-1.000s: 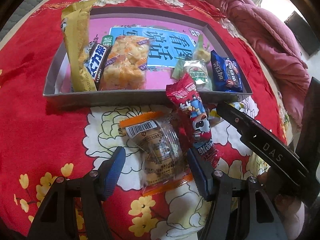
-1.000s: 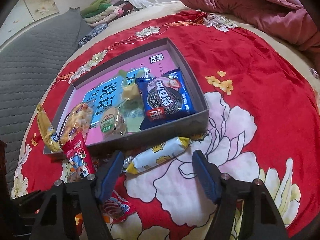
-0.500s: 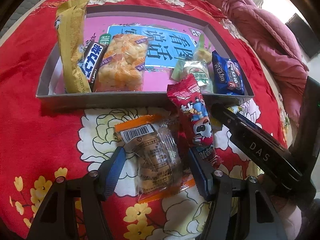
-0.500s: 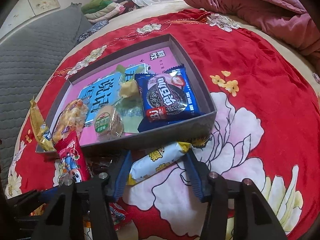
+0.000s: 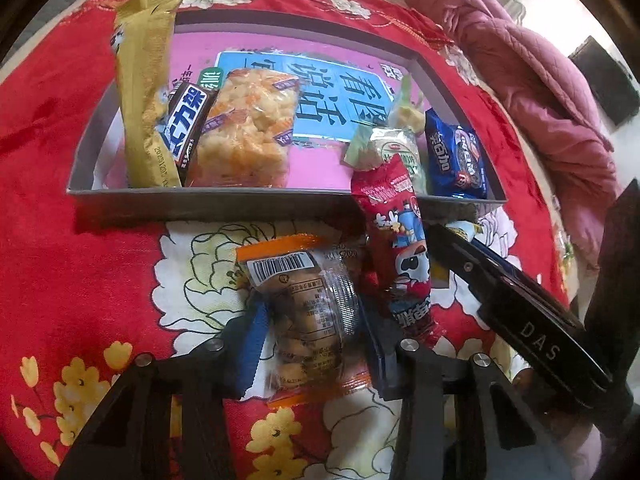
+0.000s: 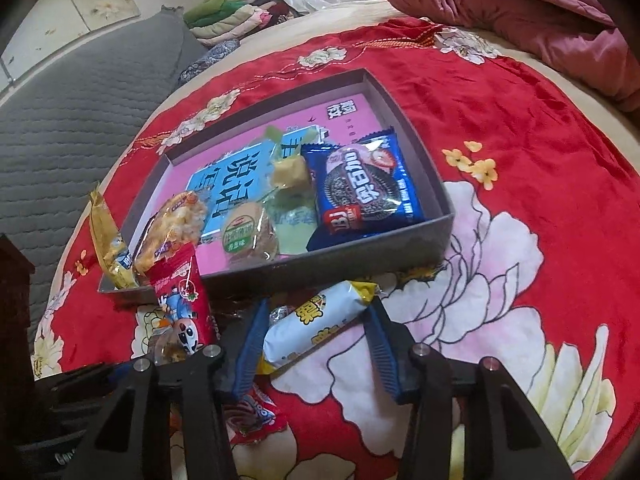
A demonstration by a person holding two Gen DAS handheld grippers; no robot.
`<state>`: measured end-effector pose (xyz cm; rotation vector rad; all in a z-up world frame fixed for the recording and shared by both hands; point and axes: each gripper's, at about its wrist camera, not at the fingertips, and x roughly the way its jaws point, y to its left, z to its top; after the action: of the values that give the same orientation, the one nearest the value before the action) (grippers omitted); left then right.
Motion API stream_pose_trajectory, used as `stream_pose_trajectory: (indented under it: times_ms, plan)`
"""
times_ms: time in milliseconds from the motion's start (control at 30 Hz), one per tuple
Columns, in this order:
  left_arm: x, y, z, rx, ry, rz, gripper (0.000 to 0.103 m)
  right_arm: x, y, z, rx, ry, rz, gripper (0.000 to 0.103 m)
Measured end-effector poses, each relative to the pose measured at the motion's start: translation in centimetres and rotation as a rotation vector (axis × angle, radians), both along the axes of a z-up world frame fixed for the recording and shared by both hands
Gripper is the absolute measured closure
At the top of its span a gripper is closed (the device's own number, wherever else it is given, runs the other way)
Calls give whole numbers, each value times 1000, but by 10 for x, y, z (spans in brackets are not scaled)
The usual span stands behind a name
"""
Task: Organize snacks
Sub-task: 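Close the left tool on the clear cookie bag while the right tool grips the white-wrapped bar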
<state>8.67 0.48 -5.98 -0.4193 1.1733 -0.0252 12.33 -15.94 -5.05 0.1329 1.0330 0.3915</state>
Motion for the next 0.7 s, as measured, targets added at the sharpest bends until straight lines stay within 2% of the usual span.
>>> stream_pose_trajectory:
  times_ms: [167, 400, 700]
  plan:
    - [-3, -2, 5, 9, -14, -14, 60, -2, -9, 4, 4, -10, -23, 54]
    - [-14, 5, 14, -17, -26, -1, 61, -7, -9, 14, -1, -52, -5, 54]
    - [-24, 11, 46, 29, -104, 9, 61, -13, -7, 28, -4, -129, 23, 54]
